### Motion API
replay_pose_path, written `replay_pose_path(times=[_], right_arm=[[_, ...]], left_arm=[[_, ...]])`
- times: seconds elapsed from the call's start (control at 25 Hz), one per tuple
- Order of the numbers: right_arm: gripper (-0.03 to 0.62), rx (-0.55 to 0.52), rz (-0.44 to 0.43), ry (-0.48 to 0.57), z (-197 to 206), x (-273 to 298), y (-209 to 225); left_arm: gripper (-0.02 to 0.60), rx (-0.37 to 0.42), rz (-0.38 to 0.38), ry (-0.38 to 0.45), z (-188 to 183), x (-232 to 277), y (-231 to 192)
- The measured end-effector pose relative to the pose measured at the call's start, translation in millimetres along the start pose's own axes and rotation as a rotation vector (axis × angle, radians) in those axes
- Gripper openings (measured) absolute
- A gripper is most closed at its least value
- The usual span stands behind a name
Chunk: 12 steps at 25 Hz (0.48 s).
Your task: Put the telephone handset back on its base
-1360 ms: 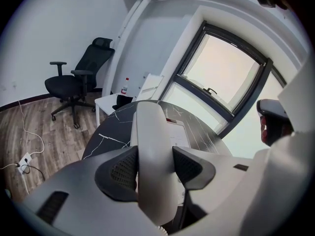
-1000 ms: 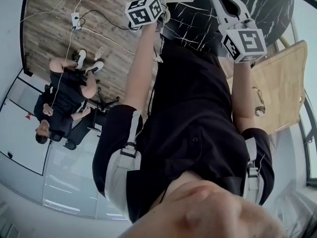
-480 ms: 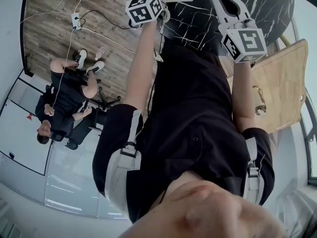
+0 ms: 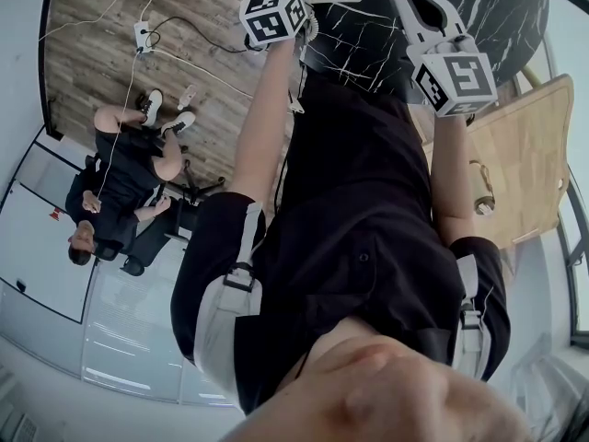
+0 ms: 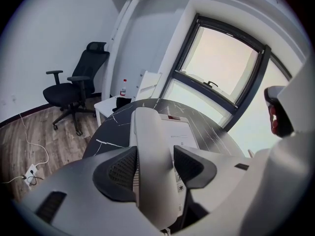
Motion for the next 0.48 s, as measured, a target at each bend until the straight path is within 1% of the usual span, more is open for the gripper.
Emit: replay_pose_path(times=[0.16, 0.48], right_arm=[[0.031, 0.0, -0.004, 0.002, 0, 0, -1], [0.031, 0.002, 0.002, 0.013, -2, -6, -5]], left_arm=[[0.25, 0.031, -0.003, 0.031, -7, -1, -1], [0.25, 0.041, 0.003, 0.031, -14, -8, 1]])
Point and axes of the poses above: the fingertips, and each gripper's own axes: x forward along the fingers, y to its right, z out of its underside, the point moved 1 cm from there along -x, backward along the fingers, and after that the axes turned 14 degrees about y, right-handed, at the moved point
